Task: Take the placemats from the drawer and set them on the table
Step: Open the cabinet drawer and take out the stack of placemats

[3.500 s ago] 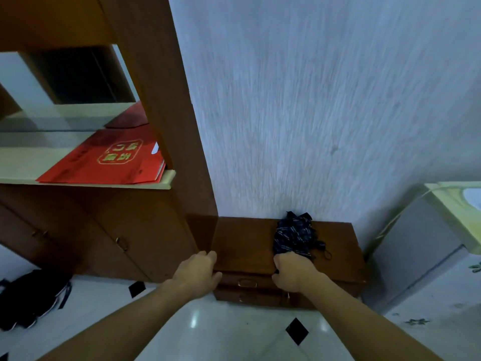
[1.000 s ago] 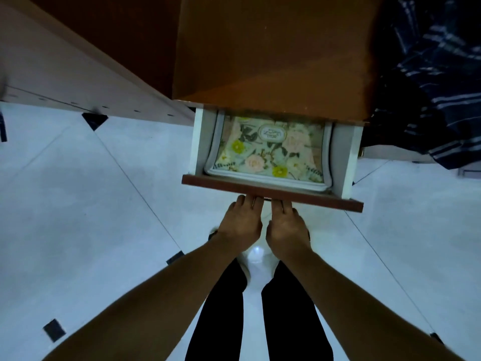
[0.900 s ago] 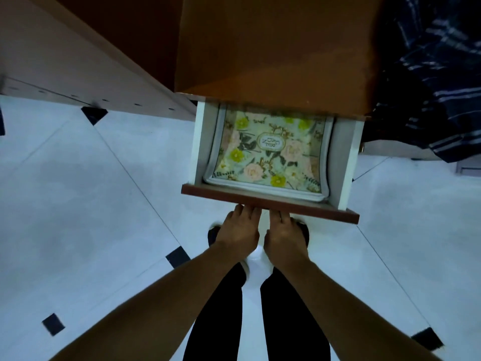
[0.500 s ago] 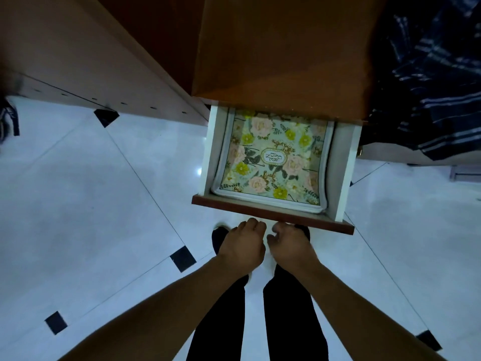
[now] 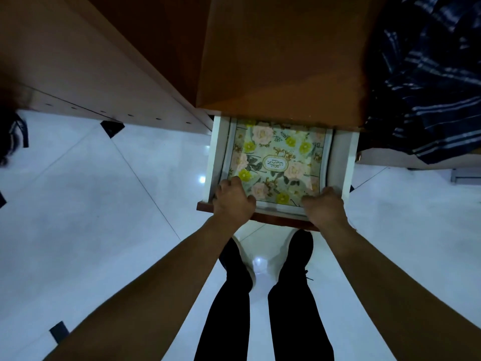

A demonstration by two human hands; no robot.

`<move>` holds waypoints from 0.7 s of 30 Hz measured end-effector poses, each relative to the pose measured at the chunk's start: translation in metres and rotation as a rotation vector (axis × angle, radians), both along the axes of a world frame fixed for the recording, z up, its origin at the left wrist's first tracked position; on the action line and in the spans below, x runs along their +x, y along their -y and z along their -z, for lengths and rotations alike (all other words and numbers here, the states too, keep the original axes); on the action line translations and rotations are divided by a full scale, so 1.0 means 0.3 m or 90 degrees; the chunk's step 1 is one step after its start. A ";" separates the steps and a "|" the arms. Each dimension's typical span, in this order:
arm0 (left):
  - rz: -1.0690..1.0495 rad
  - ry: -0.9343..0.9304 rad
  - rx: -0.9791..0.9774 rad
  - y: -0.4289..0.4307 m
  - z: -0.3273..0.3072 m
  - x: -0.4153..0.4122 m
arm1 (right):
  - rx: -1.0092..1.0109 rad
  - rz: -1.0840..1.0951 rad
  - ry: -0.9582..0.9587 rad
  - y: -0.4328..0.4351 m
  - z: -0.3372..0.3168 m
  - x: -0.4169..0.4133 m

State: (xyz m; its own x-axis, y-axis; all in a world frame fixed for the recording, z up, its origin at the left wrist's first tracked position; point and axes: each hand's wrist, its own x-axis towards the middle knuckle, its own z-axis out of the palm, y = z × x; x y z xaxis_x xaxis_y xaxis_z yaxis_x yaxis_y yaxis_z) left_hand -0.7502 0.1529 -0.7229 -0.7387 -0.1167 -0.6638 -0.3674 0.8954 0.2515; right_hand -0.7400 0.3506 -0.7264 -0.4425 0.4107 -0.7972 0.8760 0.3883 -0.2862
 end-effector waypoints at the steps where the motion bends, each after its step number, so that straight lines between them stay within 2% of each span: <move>1: 0.000 0.013 -0.015 -0.006 0.007 0.000 | 0.000 0.000 0.014 0.008 0.016 -0.001; 8: -0.065 0.082 -0.019 -0.005 0.045 -0.051 | -0.022 0.042 0.108 -0.007 0.133 -0.052; 12: -0.090 0.079 -0.018 0.000 0.068 -0.060 | -0.076 0.144 0.061 -0.005 0.098 -0.052; 15: -0.120 0.071 -0.013 -0.001 0.092 -0.068 | -0.064 0.159 0.090 -0.008 0.123 -0.054; 21: -0.248 -0.071 0.001 -0.005 0.085 -0.060 | -0.045 0.245 0.046 0.010 0.140 -0.056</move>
State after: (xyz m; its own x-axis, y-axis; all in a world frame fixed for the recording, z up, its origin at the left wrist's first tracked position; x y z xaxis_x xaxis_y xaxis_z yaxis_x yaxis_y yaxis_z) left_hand -0.7682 0.1544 -0.7484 -0.7073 -0.4008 -0.5823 -0.6492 0.6942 0.3108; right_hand -0.7568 0.3477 -0.7684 -0.2090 0.4779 -0.8532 0.9724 0.0092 -0.2330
